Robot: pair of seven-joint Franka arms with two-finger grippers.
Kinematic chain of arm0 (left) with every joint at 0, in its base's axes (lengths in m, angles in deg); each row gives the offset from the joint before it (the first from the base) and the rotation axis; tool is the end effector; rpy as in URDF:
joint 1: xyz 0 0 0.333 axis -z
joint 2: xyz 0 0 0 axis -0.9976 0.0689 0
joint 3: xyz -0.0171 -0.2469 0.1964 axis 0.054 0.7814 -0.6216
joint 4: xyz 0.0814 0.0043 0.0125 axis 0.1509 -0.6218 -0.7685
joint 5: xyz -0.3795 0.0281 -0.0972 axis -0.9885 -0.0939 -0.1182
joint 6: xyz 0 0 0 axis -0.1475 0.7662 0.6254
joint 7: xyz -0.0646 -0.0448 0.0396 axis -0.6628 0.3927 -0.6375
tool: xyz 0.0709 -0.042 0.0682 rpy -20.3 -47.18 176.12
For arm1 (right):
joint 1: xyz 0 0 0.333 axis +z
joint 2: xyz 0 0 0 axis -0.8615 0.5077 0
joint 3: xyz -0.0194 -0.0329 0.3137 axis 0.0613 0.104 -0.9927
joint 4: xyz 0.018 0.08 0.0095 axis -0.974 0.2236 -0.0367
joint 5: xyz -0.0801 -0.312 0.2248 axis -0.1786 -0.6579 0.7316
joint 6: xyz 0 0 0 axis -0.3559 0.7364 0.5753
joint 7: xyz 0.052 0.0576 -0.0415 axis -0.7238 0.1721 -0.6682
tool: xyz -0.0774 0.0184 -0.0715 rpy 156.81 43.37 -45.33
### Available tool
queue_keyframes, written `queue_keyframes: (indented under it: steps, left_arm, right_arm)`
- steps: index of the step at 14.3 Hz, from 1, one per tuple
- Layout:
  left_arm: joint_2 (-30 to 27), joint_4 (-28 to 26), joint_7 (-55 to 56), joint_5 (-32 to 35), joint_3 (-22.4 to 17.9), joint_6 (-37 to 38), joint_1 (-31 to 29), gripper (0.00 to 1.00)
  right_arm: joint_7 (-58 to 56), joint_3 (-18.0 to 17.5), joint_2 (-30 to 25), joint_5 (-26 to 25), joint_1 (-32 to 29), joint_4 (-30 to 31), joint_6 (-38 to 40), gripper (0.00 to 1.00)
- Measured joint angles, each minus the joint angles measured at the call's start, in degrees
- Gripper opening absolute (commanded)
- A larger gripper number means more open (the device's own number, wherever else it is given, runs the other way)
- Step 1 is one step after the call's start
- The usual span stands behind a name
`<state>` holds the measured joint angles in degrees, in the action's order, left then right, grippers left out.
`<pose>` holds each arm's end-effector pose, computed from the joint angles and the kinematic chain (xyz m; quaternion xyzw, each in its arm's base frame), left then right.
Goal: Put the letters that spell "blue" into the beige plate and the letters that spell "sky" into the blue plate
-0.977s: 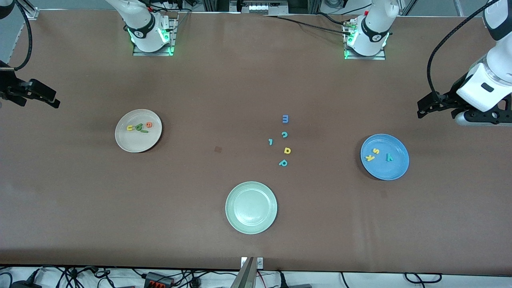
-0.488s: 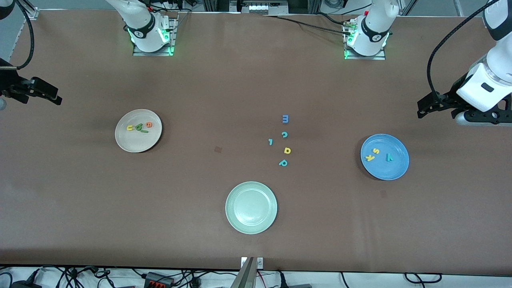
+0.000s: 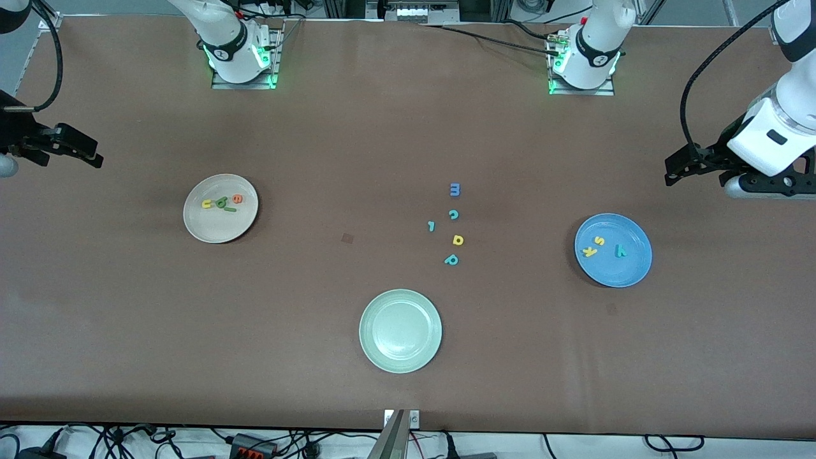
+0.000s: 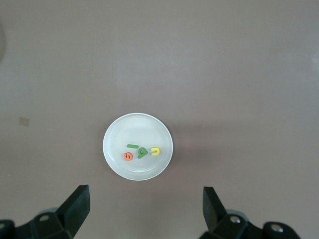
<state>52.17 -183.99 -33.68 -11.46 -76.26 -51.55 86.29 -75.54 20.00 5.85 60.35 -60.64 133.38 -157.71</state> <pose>0.5647 -0.0274 0.5717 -1.0000 0.0008 0.0002 0.0016 0.5540 -0.0340 0.5856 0.9999 -0.0100 -0.0005 0.0022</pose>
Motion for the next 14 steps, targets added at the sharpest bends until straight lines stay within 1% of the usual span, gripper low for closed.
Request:
queue_keyframes:
  steps: [5,14]
  left_arm:
    - [0.00,1.01,-0.08,0.00,0.00,0.21,0.00,1.00]
    - [0.00,1.05,-0.10,0.00,0.00,0.23,0.00,1.00]
  right_arm:
    - [0.00,-0.03,0.00,-0.13,0.82,0.00,-0.16,1.00]
    - [0.00,-0.03,0.00,-0.18,0.82,0.00,-0.21,1.00]
